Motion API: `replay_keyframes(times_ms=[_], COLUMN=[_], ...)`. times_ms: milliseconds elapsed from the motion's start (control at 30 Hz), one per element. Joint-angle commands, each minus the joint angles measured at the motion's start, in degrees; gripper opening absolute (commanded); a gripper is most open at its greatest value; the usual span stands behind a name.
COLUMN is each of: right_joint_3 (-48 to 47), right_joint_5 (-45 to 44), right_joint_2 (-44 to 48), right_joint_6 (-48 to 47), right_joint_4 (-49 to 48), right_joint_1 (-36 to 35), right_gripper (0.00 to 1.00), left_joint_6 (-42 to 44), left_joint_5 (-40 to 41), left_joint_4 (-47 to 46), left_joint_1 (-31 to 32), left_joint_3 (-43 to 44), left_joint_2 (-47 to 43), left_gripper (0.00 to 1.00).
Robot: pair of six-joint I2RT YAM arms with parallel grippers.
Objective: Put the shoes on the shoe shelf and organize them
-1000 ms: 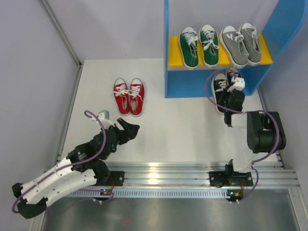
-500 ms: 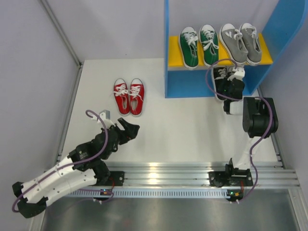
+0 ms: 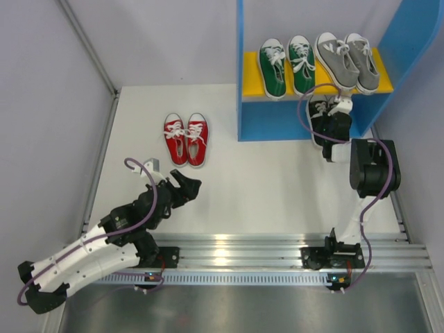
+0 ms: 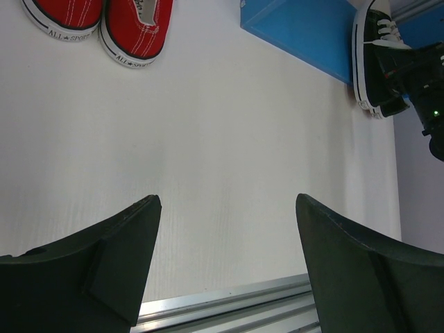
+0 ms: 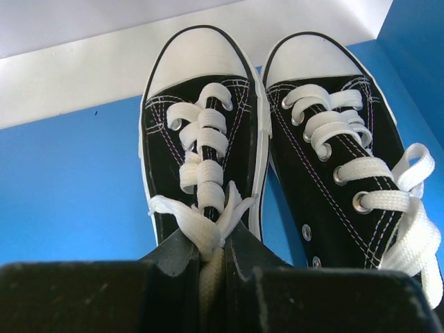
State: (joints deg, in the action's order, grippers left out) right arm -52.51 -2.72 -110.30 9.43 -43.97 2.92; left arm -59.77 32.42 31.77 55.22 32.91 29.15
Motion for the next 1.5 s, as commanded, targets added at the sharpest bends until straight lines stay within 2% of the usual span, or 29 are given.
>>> replay_keyframes(times_ms=[0,33,133,200,367,667,900,1033,1133,1233,1267,1333,1367,1433,1467], right_joint_3=[-2.7,-2.9,-4.4,-5.3,-5.1,3.5,9.7,12.9,16.6,21.2,22.9,24.6,26.7,28.1,28.4], right_joint_5=[-1.4,-1.4,-1.8,-1.8,-0.7,0.1,-1.1,-2.1,-3.5,-5.4,-5.6,-5.6,-6.3,-6.0,-6.5], right_joint_2=[2.9,2.8,2.1,1.8,2.0,9.4,15.1,19.6,26.7,38.0,44.9,52.3,59.7,66.3,71.8], right_joint_6=[0.2,0.2,0.3,0.4,0.9,1.0,2.5,3.8,3.1,1.6,1.5,0.2,-0.2,-0.6,-0.6], right_joint_4=[-0.2,0.5,2.6,3.3,3.1,-4.9,-8.3,-4.8,0.2,6.8,9.6,17.6,19.6,26.1,28.9], right_joint_1=[1.2,1.3,1.2,1.3,1.3,1.3,1.2,1.0,-0.3,-2.9,-6.0,-8.7,-12.5,-16.8,-21.2], right_gripper=[0.00,0.00,0.10,0.21,0.36,0.50,0.54,0.54,0.54,0.54,0.54,0.55,0.55,0.57,0.58], left_joint_6=[0.4,0.4,0.1,-0.1,-0.2,-0.5,-1.1,-0.8,-0.4,1.3,2.2,3.1,3.7,4.2,4.5], left_joint_5=[0.4,0.4,0.5,0.8,1.0,0.5,0.2,0.1,0.1,0.0,0.2,0.9,1.2,2.3,2.7], left_joint_4=[0.3,0.4,1.5,1.8,2.4,2.4,2.4,2.4,2.6,2.7,2.6,2.7,2.6,2.7,2.6], left_joint_1=[0.1,0.1,0.1,0.1,0.1,0.1,0.1,0.1,0.1,0.1,0.1,0.1,0.1,0.1,0.1], left_joint_3=[2.0,1.8,1.9,1.8,2.0,1.7,1.2,0.9,1.3,2.3,2.9,3.5,3.9,4.2,4.4], left_joint_2=[-0.7,-1.4,-2.3,-2.8,-3.6,-4.0,-4.8,-5.8,-5.9,-5.5,-5.3,-4.8,-4.7,-3.9,-3.5], left_gripper=[0.83,0.83,0.83,0.83,0.83,0.83,0.83,0.84,0.84,0.86,0.86,0.88,0.88,0.90,0.91])
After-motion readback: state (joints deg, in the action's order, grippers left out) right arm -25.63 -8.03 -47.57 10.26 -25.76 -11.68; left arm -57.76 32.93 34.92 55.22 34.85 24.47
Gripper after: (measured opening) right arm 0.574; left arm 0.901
